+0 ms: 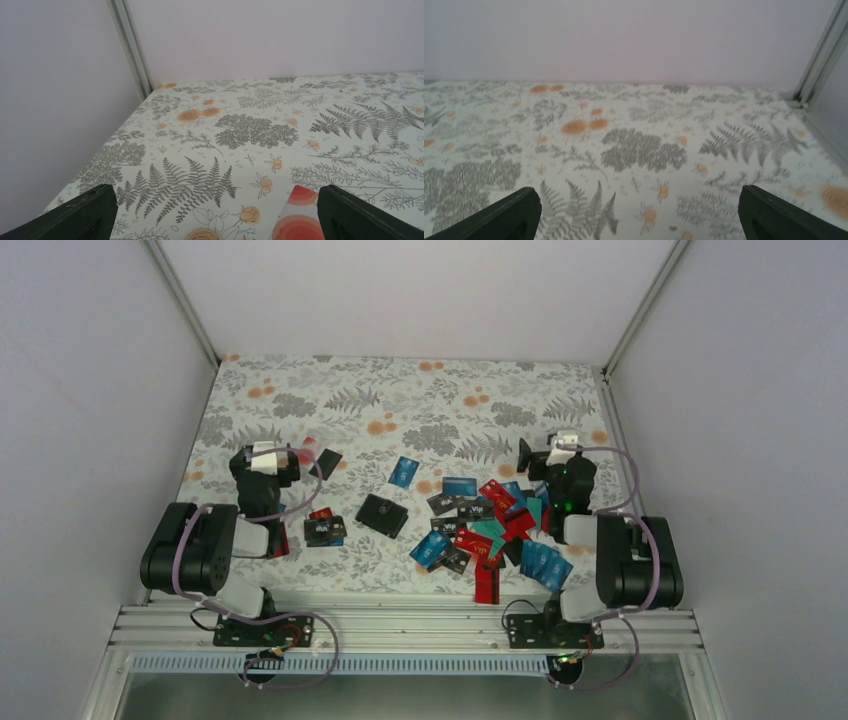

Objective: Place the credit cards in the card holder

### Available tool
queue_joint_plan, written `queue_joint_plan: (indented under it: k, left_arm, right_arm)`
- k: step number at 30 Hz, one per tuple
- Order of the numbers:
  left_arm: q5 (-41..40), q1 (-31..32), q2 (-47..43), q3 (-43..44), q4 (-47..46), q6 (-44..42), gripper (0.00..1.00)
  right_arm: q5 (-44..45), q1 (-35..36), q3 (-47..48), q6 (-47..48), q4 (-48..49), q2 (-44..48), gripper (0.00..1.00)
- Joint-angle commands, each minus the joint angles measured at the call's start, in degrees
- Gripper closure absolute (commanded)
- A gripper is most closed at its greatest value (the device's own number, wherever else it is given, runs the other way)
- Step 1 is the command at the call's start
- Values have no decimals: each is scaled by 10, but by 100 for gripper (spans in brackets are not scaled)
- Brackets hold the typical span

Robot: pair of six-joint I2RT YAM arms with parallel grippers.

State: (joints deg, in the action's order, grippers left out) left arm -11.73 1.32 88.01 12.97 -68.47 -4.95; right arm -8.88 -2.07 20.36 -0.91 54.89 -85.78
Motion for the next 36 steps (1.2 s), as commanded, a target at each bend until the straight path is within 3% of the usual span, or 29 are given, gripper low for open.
queue_joint_plan:
  k: [1,15,25,26,28,30,33,36]
  left_arm:
    - [-43,16,-13,-9,-49,2,0]
    - [-51,24,-14,-18,-67,-4,0]
    - [-39,17,-17,4,-24,-1,0]
    - [-52,18,-35,20,29,-10,0]
    - [-52,14,-94,112,228,19,0]
    - [-26,12,-111,196,322,17,0]
    - [-32,11,-86,330,511,52,0]
    - [-28,-1,-62,400,636,129,0]
  right_arm:
    - [33,-1,39,-13,-92,73,0]
    - [-32,34,163,-63,-388,218,0]
    - [-110,40,265,-56,-517,211,0]
    - [-119,41,274,-57,-525,206,0]
    - [-140,45,296,-57,-541,195,0]
    - [-158,49,322,-65,-557,178,0]
    - [-201,53,373,-76,-588,148,0]
    - [-230,54,384,-90,-576,137,0]
